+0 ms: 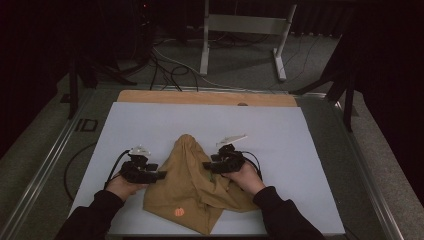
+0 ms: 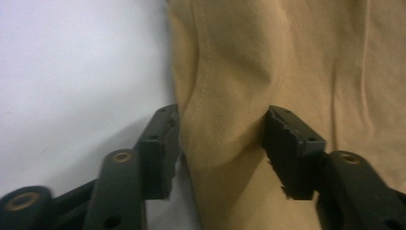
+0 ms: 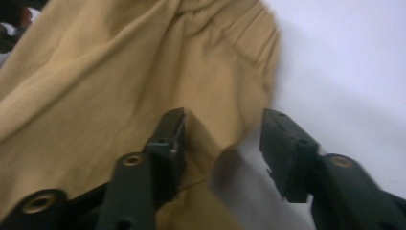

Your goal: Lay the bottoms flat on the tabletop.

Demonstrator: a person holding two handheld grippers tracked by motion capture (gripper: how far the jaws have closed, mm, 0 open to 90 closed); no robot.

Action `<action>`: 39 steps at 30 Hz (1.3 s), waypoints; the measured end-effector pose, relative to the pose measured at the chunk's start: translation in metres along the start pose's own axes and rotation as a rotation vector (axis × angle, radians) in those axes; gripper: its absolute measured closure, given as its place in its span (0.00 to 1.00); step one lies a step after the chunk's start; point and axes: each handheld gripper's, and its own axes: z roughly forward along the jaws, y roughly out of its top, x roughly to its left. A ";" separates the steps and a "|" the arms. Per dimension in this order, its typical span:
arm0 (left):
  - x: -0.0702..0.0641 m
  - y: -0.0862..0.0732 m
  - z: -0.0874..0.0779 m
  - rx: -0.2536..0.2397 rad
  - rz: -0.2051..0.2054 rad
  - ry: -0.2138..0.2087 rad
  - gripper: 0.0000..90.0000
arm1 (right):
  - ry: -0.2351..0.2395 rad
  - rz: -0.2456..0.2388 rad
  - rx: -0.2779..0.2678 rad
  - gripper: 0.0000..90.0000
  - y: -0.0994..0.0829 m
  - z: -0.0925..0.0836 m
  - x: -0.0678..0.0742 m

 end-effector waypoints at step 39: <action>0.000 0.046 0.008 -0.069 0.049 0.103 0.65 | -0.269 0.026 -0.066 0.68 -0.018 -0.073 -0.027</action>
